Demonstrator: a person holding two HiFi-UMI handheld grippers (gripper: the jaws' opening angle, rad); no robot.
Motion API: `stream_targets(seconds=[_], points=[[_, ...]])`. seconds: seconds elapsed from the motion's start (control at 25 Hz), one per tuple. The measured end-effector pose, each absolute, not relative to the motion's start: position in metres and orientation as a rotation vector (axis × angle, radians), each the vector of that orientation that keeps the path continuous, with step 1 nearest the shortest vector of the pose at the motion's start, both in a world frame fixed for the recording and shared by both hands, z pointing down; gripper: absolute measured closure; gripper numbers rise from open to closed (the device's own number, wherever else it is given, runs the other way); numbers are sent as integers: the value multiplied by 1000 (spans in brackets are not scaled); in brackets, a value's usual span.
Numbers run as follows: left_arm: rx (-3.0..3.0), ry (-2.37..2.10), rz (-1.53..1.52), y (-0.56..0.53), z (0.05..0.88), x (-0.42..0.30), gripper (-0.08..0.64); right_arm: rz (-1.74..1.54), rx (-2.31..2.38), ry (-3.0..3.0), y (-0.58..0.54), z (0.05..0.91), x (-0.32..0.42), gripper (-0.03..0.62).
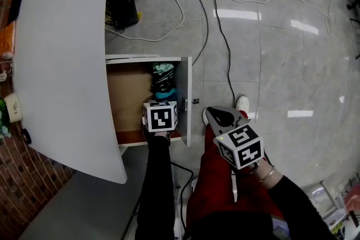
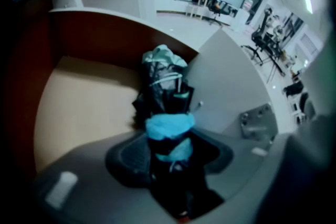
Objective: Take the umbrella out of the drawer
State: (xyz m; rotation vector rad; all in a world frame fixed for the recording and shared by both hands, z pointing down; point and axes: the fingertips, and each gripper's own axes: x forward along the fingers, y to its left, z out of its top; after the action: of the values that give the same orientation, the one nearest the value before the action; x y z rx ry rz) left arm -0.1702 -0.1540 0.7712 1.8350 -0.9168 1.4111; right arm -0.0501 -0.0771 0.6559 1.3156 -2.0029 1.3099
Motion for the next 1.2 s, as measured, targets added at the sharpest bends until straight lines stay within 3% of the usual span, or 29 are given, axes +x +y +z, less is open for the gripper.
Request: stream_targets(seconds=[1.2], points=[[2063,-1128,1070,-158,594,-147,342,1145,1288,-2106,-102,562,-51,594]])
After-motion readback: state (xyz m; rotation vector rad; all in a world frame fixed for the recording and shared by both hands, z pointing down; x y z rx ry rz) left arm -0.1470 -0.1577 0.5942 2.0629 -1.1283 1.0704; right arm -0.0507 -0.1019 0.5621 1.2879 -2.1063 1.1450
